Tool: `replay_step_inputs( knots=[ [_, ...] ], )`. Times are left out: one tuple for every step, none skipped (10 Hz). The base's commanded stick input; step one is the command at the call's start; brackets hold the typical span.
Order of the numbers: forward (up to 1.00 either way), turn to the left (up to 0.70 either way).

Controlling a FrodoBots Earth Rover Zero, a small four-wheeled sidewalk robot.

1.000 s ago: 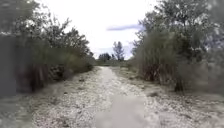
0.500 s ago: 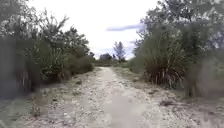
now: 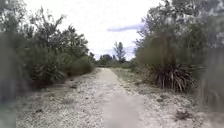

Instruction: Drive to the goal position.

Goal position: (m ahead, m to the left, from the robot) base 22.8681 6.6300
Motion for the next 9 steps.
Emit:
replay_step_inputs(
  knots=[
    [0.7,0.0],
    [0.7,0.0],
    [0.7,0.0],
    [0.7,0.0],
    [0.7,0.0],
    [0.7,0.0],
    [0.7,0.0],
    [0.7,0.0],
    [0.7,0.0]
  ],
)
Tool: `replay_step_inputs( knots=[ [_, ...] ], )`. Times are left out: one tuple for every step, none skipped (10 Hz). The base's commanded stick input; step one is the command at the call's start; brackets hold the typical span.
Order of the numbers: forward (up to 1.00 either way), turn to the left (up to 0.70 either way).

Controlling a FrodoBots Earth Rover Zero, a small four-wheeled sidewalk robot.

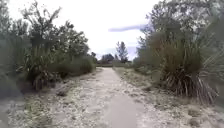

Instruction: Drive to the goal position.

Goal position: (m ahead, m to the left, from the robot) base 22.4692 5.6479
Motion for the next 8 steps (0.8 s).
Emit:
replay_step_inputs(
  knots=[
    [0.7,0.0],
    [0.7,0.0],
    [0.7,0.0],
    [0.7,0.0],
    [0.7,0.0],
    [0.7,0.0],
    [0.7,0.0],
    [0.7,0.0]
  ],
)
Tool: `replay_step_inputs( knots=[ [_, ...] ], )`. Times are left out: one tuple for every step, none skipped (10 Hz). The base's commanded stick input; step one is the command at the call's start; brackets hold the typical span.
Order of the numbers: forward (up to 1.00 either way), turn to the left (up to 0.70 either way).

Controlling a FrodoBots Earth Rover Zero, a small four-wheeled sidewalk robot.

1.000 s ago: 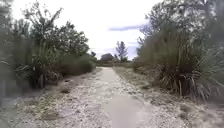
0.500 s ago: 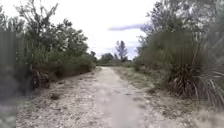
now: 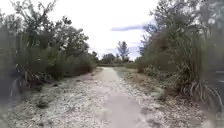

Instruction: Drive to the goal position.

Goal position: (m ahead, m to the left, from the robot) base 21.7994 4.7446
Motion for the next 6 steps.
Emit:
replay_step_inputs(
  knots=[
    [0.7,0.0],
    [0.7,0.0],
    [0.7,0.0],
    [0.7,0.0],
    [0.7,0.0],
    [0.7,0.0]
  ],
)
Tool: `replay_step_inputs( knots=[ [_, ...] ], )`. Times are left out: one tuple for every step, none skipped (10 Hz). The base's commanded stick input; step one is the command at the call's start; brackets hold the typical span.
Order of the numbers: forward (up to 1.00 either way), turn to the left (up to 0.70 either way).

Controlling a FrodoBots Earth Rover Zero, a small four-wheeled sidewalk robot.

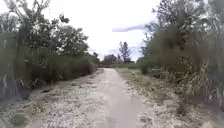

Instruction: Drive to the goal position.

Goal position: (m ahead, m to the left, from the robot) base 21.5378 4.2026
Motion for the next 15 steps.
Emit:
replay_step_inputs(
  knots=[
    [0.7,0.0],
    [0.7,0.0],
    [0.7,0.0],
    [0.7,0.0],
    [0.7,0.0],
    [0.7,0.0],
    [0.7,0.0],
    [0.7,0.0],
    [0.7,0.0],
    [0.7,0.0],
    [0.7,0.0],
    [0.7,0.0],
    [0.7,0.0],
    [0.7,0.0],
    [0.7,0.0]
  ],
)
